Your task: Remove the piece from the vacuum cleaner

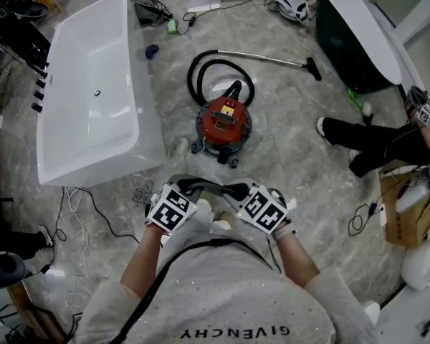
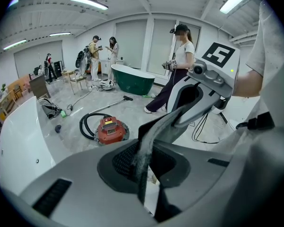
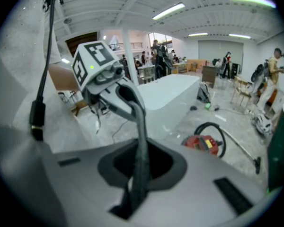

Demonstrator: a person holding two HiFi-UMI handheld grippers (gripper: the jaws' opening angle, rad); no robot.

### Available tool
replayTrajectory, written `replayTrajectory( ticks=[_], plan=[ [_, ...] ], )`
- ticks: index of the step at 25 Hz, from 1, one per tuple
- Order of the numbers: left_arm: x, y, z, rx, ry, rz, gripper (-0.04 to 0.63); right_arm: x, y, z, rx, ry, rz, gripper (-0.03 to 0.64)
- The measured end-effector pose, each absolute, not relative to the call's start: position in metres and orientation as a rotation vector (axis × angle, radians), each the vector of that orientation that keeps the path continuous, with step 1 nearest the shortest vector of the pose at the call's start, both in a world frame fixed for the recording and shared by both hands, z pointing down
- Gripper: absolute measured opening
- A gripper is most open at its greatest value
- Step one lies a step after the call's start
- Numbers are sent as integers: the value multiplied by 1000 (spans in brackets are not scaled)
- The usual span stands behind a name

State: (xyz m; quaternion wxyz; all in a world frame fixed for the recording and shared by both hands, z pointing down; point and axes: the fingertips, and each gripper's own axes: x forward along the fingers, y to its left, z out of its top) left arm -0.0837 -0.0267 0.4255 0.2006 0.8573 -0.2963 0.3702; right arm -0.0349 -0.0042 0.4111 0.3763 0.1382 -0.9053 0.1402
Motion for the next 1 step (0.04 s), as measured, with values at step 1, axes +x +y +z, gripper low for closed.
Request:
replayTrajectory(
  ticks=[1],
  plan=[
    [-83,-28,426,2396,-826,1036,60,-34,-6,411,355,-2316,359,37]
  ],
)
